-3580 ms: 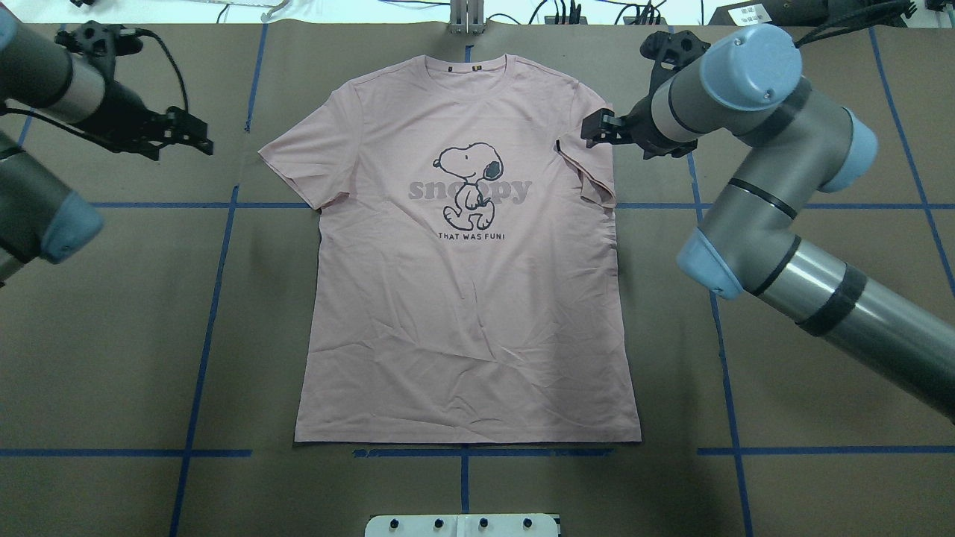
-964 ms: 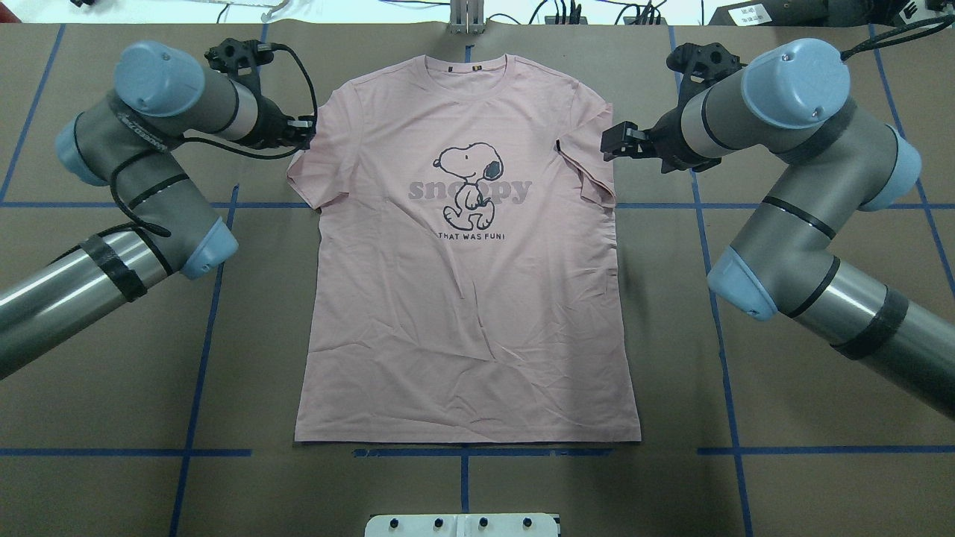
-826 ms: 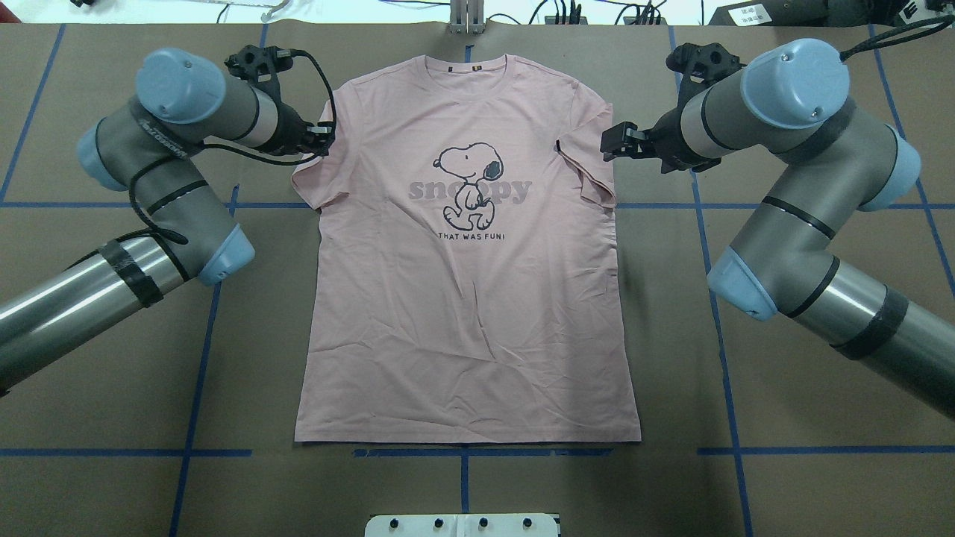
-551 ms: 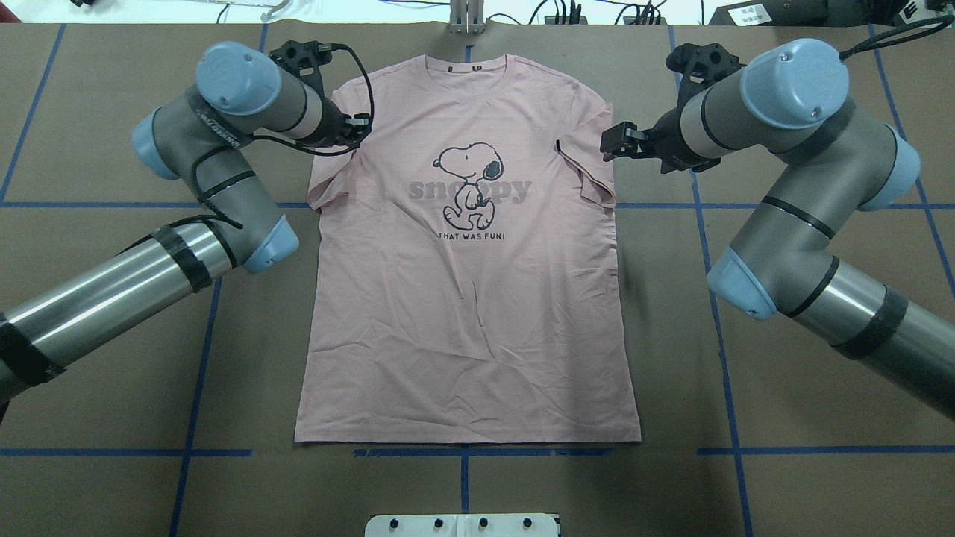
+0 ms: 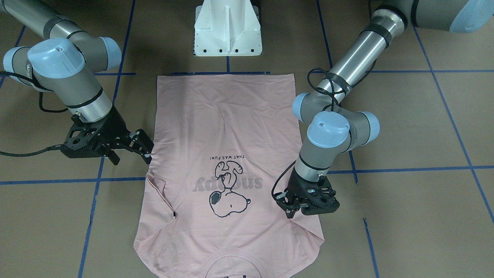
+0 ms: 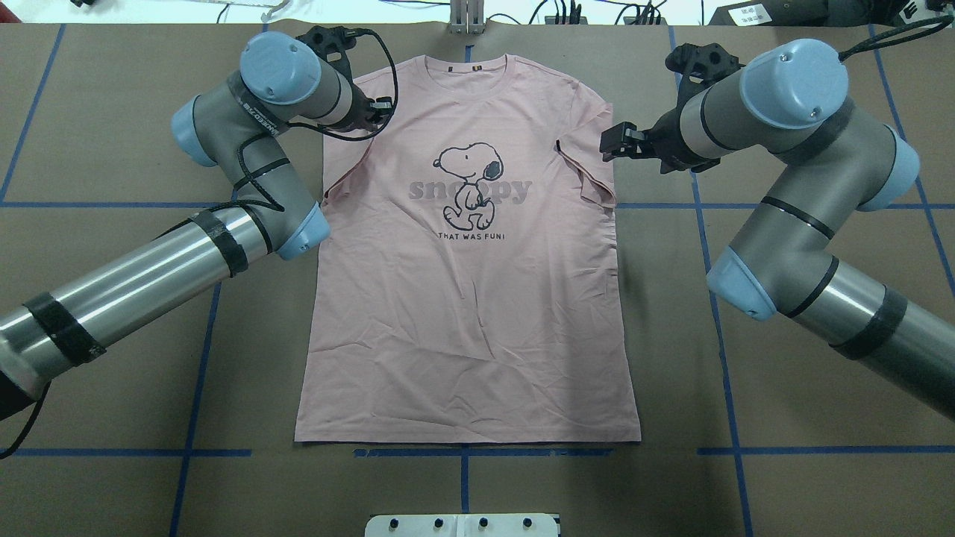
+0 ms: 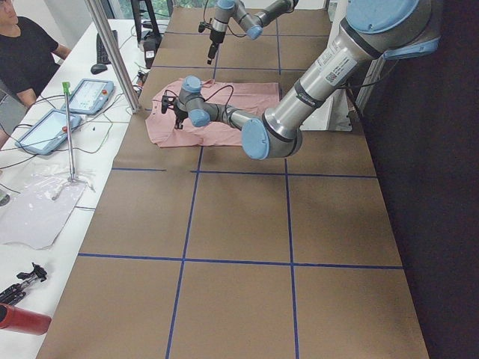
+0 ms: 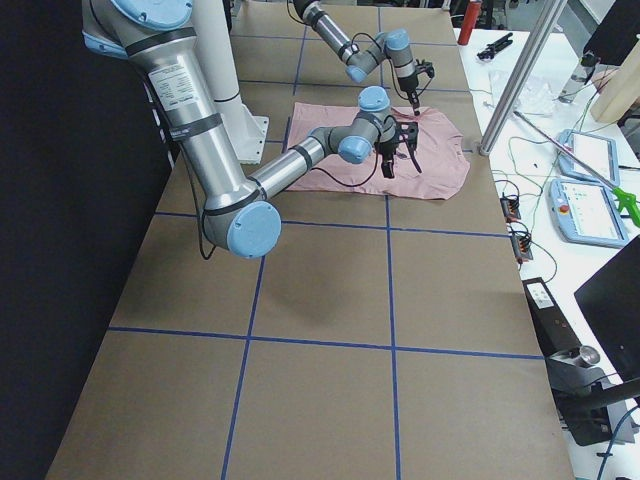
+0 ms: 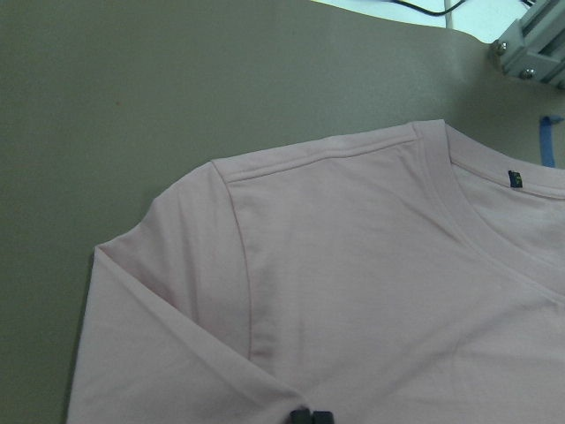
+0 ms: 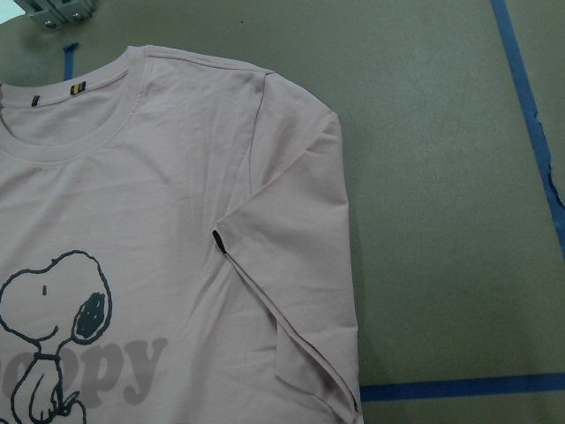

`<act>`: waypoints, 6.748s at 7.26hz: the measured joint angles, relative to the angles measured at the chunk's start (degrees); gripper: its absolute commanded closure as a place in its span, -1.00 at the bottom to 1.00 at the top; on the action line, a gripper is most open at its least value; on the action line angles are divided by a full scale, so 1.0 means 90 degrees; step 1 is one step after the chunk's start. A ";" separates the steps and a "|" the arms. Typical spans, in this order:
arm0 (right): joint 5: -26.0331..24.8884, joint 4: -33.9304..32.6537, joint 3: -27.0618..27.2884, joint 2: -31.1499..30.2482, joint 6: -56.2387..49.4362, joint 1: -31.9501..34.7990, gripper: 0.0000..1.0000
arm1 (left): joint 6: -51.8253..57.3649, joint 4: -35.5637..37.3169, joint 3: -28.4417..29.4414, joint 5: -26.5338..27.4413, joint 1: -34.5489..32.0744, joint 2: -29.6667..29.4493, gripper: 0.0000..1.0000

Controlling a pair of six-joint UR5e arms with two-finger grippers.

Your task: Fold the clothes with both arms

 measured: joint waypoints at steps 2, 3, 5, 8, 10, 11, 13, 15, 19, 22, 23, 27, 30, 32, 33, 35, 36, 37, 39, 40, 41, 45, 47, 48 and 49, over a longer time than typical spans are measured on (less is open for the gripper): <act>0.0006 0.0011 0.0002 0.0001 -0.0005 -0.0008 -1.00 | -0.0001 -0.0012 -0.0135 0.0000 0.0071 0.0032 -0.93; 0.0006 0.0008 0.0054 0.0006 0.0090 -0.0041 -1.00 | -0.0091 0.0020 -0.0431 -0.0074 0.0074 0.0077 -0.90; -0.0167 -0.0045 0.0474 -0.0075 0.1249 -0.0468 -0.99 | -0.0667 0.0139 -0.1622 -0.0584 0.0074 0.0676 -0.85; -0.1805 -0.1764 0.2182 -0.0571 0.3490 -0.2625 -0.72 | -0.1070 0.0223 -0.3648 -0.0996 0.0085 0.2036 -0.73; -0.2768 -0.2350 0.2640 -0.1043 0.4883 -0.3767 -0.61 | -0.1132 0.0221 -0.3883 -0.1177 0.0074 0.2215 -0.76; -0.2962 -0.2412 0.2685 -0.1248 0.5180 -0.4020 -0.57 | -0.1157 0.0219 -0.3917 -0.1195 0.0069 0.2234 -0.76; -0.3087 -0.2385 0.2731 -0.1711 0.5823 -0.4301 -0.54 | -0.1339 0.0218 -0.3944 -0.1207 0.0076 0.2235 -0.76; -0.3154 -0.2216 0.2719 -0.1892 0.6427 -0.4554 -0.47 | -0.1414 0.0218 -0.3947 -0.1206 0.0082 0.2238 -0.76; -0.3157 -0.2164 0.2683 -0.2025 0.6564 -0.4643 -0.39 | -0.1426 0.0216 -0.3939 -0.1199 0.0083 0.2242 -0.76; -0.3123 -0.2204 0.2664 -0.2027 0.6541 -0.4649 -0.32 | -0.1412 0.0209 -0.3939 -0.1194 0.0083 0.2242 -0.76; -0.3118 -0.2214 0.2639 -0.2020 0.6538 -0.4653 -0.32 | -0.1407 0.0208 -0.3936 -0.1192 0.0083 0.2242 -0.76; -0.3112 -0.2226 0.2564 -0.1999 0.6508 -0.4645 1.00 | -0.1392 0.0196 -0.3931 -0.1189 0.0083 0.2278 -0.76; -0.3080 -0.2229 0.2648 -0.1992 0.6478 -0.4507 1.00 | -0.1391 0.0189 -0.3941 -0.1178 0.0083 0.2305 -0.80; -0.3069 -0.2237 0.2839 -0.2001 0.6470 -0.4441 1.00 | -0.1641 0.0234 -0.4370 -0.0903 0.0194 0.2707 -0.80; -0.3067 -0.2239 0.2973 -0.2015 0.6469 -0.4428 1.00 | -0.2136 0.0343 -0.5021 -0.0512 0.0589 0.3306 -0.78; -0.3067 -0.2240 0.3162 -0.2033 0.6468 -0.4417 1.00 | -0.3548 0.1114 -0.6195 0.0752 0.2051 0.4194 -0.73; -0.3064 -0.2240 0.3186 -0.2040 0.6468 -0.4415 1.00 | -0.4139 0.1694 -0.6543 0.1154 0.2697 0.4362 -0.73; -0.3060 -0.2240 0.3188 -0.2042 0.6468 -0.4415 1.00 | -0.4535 0.2039 -0.6704 0.1505 0.3302 0.4540 -0.66; -0.3063 -0.2240 0.3192 -0.2039 0.6468 -0.4416 1.00 | -0.4996 0.2398 -0.6790 0.1803 0.3992 0.4787 -0.49; -0.3065 -0.2240 0.3196 -0.2039 0.6468 -0.4418 1.00 | -0.5063 0.2529 -0.6799 0.1833 0.4113 0.4816 -0.41; -0.3064 -0.2240 0.3203 -0.2039 0.6468 -0.4417 1.00 | -0.5088 0.2607 -0.6802 0.1849 0.4170 0.4830 -0.25; -0.3066 -0.2240 0.3219 -0.2047 0.6468 -0.4399 1.00 | -0.5088 0.2910 -0.6943 0.2026 0.4178 0.4862 1.00; -0.3066 -0.2240 0.3222 -0.2053 0.6468 -0.4395 1.00 | -0.5073 0.3155 -0.7133 0.2068 0.4187 0.4863 1.00; -0.3066 -0.2240 0.3222 -0.2054 0.6468 -0.4395 1.00 | -0.5074 0.3195 -0.7162 0.2145 0.4199 0.4852 1.00; -0.3067 -0.2240 0.3226 -0.2053 0.6468 -0.4395 1.00 | -0.5079 0.3209 -0.7177 0.2204 0.4213 0.4840 1.00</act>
